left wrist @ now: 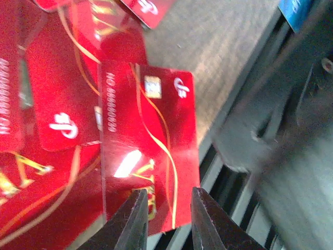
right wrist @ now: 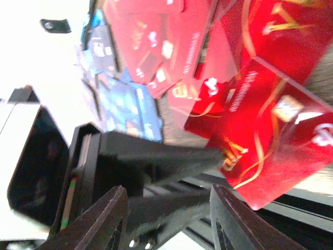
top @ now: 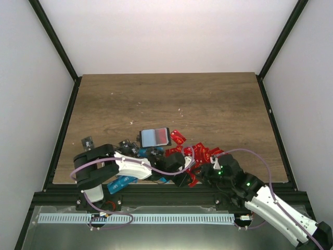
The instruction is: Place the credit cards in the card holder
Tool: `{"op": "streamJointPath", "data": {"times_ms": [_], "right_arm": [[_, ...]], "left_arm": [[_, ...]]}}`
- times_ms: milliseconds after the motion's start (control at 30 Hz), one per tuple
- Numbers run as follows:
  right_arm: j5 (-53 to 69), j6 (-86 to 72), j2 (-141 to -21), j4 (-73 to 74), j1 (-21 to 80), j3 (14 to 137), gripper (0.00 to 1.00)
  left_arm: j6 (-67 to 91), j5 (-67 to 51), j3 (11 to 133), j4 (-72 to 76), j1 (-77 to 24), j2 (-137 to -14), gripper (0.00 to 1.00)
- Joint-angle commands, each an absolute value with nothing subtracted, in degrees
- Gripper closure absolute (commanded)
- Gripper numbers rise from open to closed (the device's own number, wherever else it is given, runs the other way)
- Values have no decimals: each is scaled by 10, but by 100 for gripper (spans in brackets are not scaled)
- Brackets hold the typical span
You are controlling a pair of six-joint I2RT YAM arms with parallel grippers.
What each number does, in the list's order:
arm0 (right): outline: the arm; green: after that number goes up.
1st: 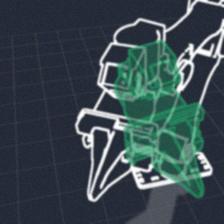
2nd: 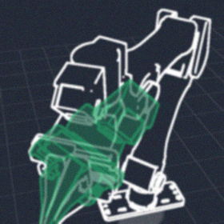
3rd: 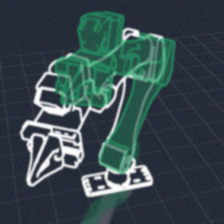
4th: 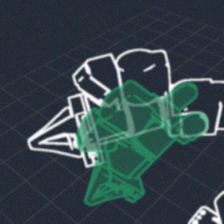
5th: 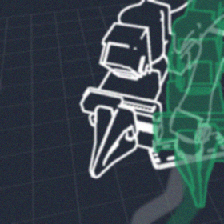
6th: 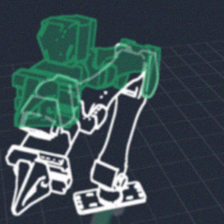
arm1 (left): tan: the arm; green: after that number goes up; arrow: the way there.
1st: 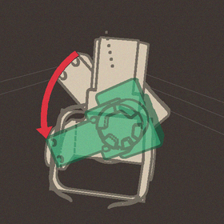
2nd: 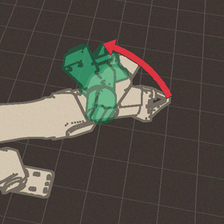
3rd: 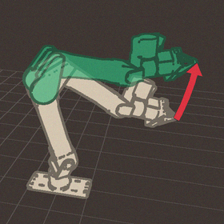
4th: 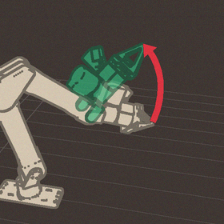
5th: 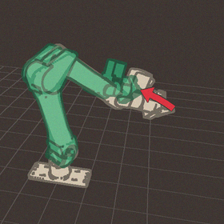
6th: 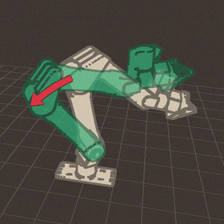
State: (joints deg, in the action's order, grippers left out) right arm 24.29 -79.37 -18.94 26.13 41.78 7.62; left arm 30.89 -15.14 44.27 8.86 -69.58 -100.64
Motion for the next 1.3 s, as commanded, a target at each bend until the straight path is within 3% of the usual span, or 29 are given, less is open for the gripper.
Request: {"op": "streamJointPath", "data": {"times_ms": [0, 333, 633, 933, 1267], "right_arm": [[181, -803, -220, 396, 417, 62, 54], [208, -761, -341, 376, 417, 82, 51], [236, -779, -361, 251, 417, 32, 52], [248, -750, -381, 291, 417, 47, 51], [301, -742, -366, 294, 417, 26, 50]], "left_arm": [[304, -164, 439, 82, -710, -1006, 75], [307, -136, 435, 73, -709, -988, 78], [304, -152, 440, 71, -706, -977, 78], [311, -113, 461, 11, -685, -941, 76], [300, -126, 465, 22, -664, -987, 77]]}}
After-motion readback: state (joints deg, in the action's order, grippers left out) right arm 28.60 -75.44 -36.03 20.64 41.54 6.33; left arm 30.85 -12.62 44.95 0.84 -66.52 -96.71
